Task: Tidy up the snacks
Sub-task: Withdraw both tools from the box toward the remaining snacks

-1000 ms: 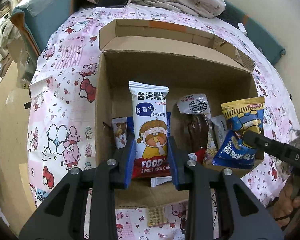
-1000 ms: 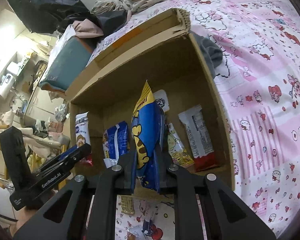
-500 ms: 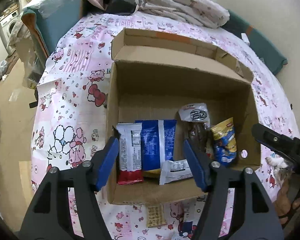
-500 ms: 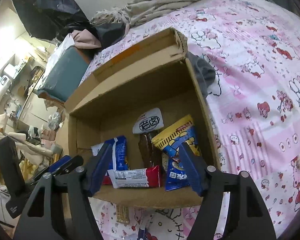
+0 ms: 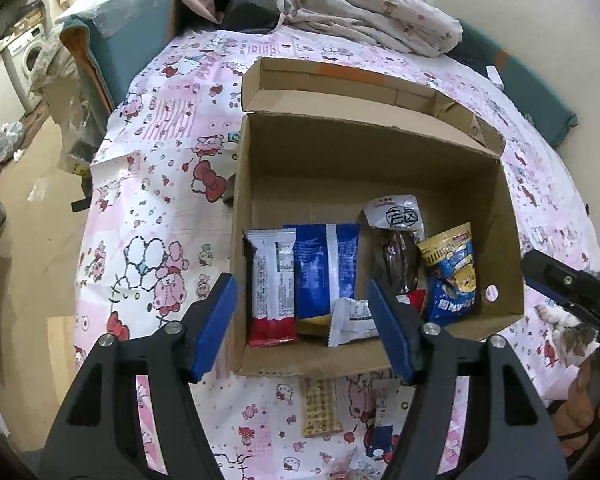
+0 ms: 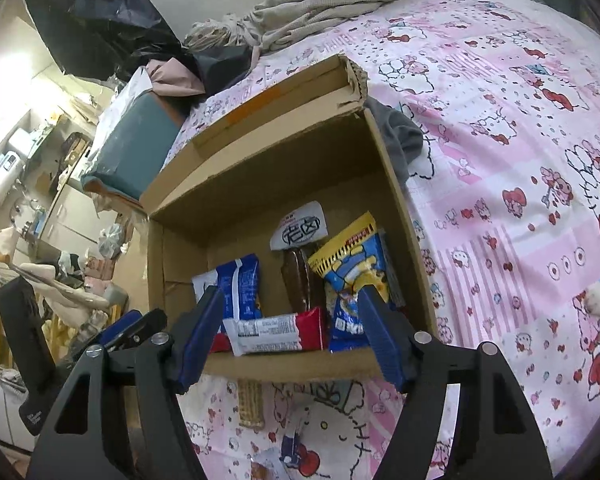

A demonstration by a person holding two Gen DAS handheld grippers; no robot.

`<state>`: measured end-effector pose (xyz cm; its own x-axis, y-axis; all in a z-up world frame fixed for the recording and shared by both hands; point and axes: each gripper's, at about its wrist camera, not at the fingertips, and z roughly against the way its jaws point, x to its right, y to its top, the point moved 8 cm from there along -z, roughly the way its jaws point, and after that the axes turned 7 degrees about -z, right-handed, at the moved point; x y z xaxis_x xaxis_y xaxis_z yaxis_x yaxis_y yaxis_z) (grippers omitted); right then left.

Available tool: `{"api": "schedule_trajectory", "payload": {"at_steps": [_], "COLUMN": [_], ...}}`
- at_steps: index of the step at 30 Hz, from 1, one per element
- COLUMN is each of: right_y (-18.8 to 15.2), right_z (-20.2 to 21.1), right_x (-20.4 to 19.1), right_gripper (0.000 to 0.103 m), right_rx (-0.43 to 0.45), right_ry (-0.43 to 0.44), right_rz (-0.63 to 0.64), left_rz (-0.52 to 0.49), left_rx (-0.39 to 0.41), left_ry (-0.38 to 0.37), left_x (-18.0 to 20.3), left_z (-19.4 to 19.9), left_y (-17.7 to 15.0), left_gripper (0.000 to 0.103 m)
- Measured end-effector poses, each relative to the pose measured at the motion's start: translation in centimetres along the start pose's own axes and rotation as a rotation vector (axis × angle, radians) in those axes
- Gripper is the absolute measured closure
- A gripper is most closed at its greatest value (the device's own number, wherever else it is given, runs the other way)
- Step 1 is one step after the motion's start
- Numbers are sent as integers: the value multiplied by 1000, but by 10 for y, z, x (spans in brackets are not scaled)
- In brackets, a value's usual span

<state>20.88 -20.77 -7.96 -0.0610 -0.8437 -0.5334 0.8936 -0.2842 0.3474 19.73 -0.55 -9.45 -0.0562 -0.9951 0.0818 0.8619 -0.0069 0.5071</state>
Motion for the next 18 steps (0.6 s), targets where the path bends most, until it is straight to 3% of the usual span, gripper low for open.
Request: {"api": "schedule_trajectory", "payload": {"at_steps": [9, 18], "right_y": [-36, -82], "right_z": [14, 9], "right_x": [8, 10], "right_gripper": [31, 31], "right_rx": [-40, -144], "right_ry": [-2, -16], "right_rz": [-28, -43], "left_rz": [18, 47], "left_rx": [-13, -78], "left_ry": [-20, -31], "left_x": [1, -9], "left_z": [9, 14], "left_y": [-11, -45], "left_gripper": [39, 39]}}
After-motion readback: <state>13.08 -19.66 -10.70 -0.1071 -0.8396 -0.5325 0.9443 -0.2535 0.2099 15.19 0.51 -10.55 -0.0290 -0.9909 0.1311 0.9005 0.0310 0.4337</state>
